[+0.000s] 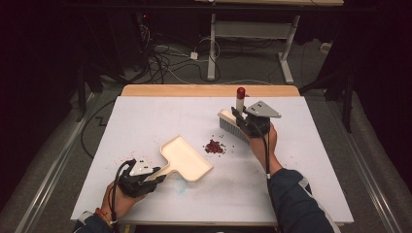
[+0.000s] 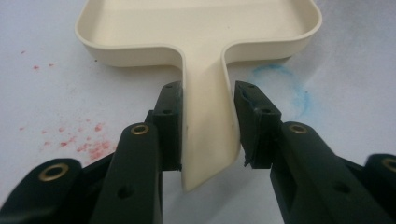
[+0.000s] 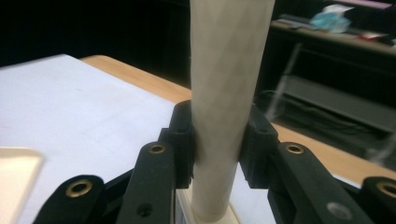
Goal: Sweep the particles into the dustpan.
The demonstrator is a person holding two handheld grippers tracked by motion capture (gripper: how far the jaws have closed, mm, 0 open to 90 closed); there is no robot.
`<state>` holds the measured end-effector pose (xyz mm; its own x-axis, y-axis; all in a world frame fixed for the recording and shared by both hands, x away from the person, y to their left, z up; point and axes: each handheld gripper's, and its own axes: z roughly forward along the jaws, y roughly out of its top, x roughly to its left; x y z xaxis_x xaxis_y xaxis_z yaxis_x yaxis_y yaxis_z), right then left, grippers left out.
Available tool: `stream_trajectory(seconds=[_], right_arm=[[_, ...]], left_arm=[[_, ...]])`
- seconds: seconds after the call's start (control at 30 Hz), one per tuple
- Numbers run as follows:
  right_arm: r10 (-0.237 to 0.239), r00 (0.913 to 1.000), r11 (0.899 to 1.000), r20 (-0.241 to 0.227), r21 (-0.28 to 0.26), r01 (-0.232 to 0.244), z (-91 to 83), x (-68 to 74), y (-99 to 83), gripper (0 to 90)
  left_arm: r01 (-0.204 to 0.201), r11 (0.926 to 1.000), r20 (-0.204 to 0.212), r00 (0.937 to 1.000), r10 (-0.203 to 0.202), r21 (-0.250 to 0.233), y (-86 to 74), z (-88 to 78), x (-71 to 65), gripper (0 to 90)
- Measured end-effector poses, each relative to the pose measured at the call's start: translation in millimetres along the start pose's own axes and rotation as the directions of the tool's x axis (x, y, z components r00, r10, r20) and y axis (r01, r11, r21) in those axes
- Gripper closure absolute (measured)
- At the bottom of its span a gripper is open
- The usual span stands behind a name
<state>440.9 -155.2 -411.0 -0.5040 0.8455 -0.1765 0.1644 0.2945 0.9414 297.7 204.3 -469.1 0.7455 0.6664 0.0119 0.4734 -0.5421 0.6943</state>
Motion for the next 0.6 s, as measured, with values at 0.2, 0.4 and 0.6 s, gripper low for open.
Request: stream_trajectory(seconds=[0.2,0.4,0.6], right_arm=[[-0.028,0.9995,1.000,0.012,-0.008,0.028,-0.5,1.8,-3.5,70.4],[-0.066,0.9972,0.998,-0.036,-0.011,0.066,-11.6,28.3,-9.2,70.3],[-0.061,0.9951,0.998,-0.077,-0.019,0.060,-15.0,42.0,-8.0,70.3]], left_arm=[[0.003,1.0000,0.006,1.0000,-0.003,-0.003,1.9,1.8,-3.3,63.0],[-0.002,1.0000,0.015,0.9999,0.002,0.002,5.9,5.6,-8.6,63.0],[0.016,0.9999,0.015,0.9998,-0.016,-0.002,9.3,9.2,-11.6,63.1]])
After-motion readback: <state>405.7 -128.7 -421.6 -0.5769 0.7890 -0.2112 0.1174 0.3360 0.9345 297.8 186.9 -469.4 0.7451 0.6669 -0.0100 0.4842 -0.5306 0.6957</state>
